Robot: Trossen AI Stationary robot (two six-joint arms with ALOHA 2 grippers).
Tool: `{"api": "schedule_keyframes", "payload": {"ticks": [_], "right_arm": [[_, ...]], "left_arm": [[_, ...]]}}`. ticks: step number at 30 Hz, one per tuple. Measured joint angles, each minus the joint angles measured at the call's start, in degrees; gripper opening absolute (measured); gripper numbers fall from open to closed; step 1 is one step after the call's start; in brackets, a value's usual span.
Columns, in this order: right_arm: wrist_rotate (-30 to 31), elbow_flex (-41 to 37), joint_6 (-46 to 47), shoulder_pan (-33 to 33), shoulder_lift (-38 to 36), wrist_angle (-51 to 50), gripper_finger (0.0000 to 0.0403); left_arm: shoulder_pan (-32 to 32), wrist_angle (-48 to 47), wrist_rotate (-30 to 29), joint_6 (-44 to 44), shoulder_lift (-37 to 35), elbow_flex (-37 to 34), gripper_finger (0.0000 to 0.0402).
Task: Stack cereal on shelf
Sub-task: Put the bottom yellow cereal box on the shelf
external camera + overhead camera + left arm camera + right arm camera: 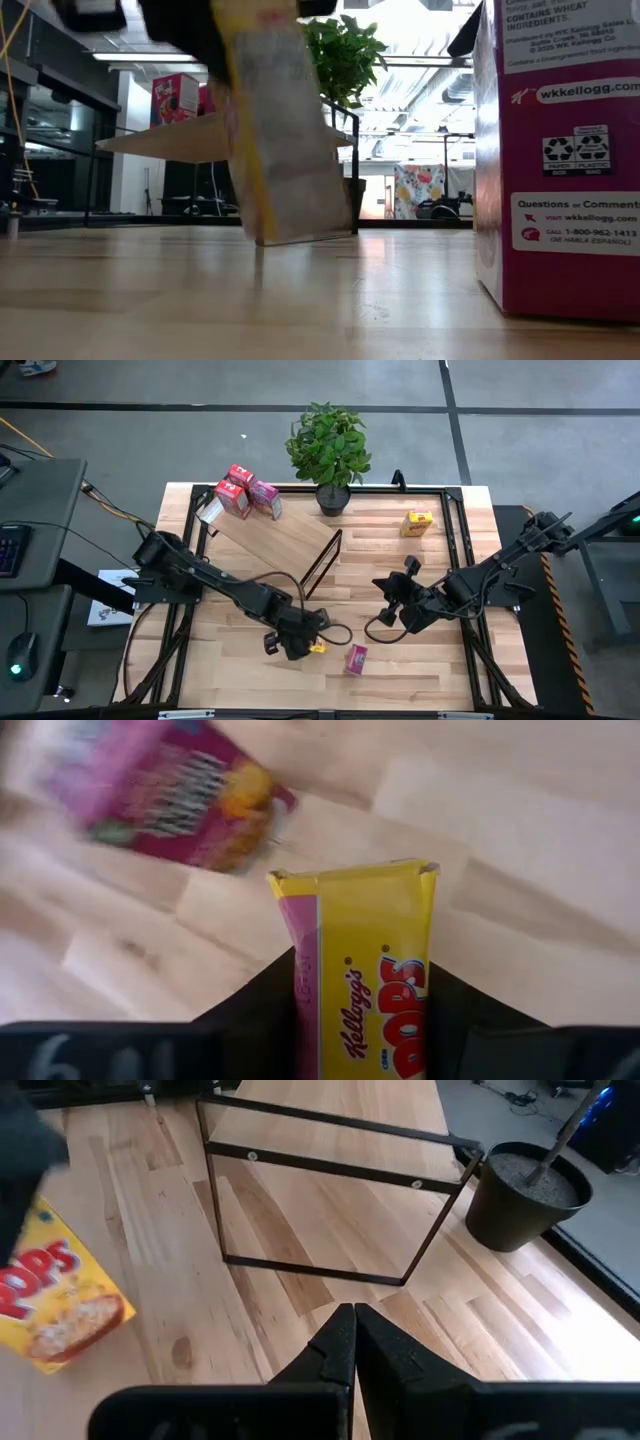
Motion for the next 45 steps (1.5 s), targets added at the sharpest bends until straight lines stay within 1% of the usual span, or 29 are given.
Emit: {"api": "schedule_keyframes", "payload": {"ticks": [4,5,8,11,13,15,17,19,22,24,26,29,31,34,38,41,45], "right_arm": [[0.47,0.0,-0.64,0.0,0.0,0.01,0.0],[0.46,0.0,-0.95,0.0,0.0,0.06,0.0],[0.48,0.01,-1.02,0.0,-0.02,0.41,0.0],[0.52,0.02,-1.02,0.0,-0.04,0.74,0.0],[0.69,0.02,-1.04,0.0,-0.04,0.95,0.0],[1.03,0.02,-1.04,0.0,-0.04,1.23,0.0],[1.55,0.02,-1.03,0.0,-0.04,1.38,0.0],[1.92,0.02,-1.02,0.0,-0.04,1.63,0.0],[1.97,0.02,-1.02,-0.13,-0.04,1.73,0.0],[1.85,0.02,-1.01,-0.38,-0.02,1.72,0.0],[1.82,0.02,-1.02,-0.39,-0.02,1.72,0.0],[1.81,0.02,-1.0,-0.39,-0.02,1.61,0.0],[1.69,0.02,-0.96,-0.39,-0.02,1.51,0.0],[1.4,0.02,-1.0,-0.39,-0.02,1.45,0.0],[1.4,0.02,-1.0,-0.39,-0.02,1.37,0.0],[1.38,0.0,-1.0,-0.39,-0.02,1.31,0.0],[1.35,0.02,-0.86,-0.39,-0.02,1.29,0.0]], "left_arm": [[-0.76,-5.42,-0.81,-7.04,-6.59,0.18,0.0123],[-1.09,-7.54,-2.28,-8.95,-8.82,0.74,0.0124],[-2.25,-11.48,-9.86,-14.62,-16.41,2.48,0.0124],[-2.62,-10.13,-19.37,-13.87,-24.38,2.54,0.0124],[-1.06,-7.36,-24.49,-12.18,-28.52,2.6,0.0124],[3.7,-6.83,-26.44,-12.6,-30.91,2.72,0.0124],[10.71,-8.26,-25.06,-13.81,-31.34,3.87,0.0124],[17.86,-14.72,-21.21,-14.77,-30.02,5.89,0.0124],[27.46,-19.84,-12.21,-17.52,-26.23,11.16,0.0124],[32.2,-24.47,-7.63,-18.44,-23.44,14.47,0.0124],[35.29,-27.42,-6.43,-17.42,-20.4,17.11,0.0124],[38.17,-28.39,-6.05,-16.48,-17.09,18.95,0.0124],[39.39,-28.68,-5.91,-14.12,-15.22,19.08,0.0124],[40.19,-30.5,-5.99,-9.15,-12.39,19.06,0.0124],[40.44,-32.17,-6.17,-5.18,-9.59,19.06,0.0124],[40.64,-31.97,-6.75,-3.75,-8.75,19.26,0.0124],[40.84,-31.17,-7.34,-4.23,-8.56,19.23,0.0124]]}}
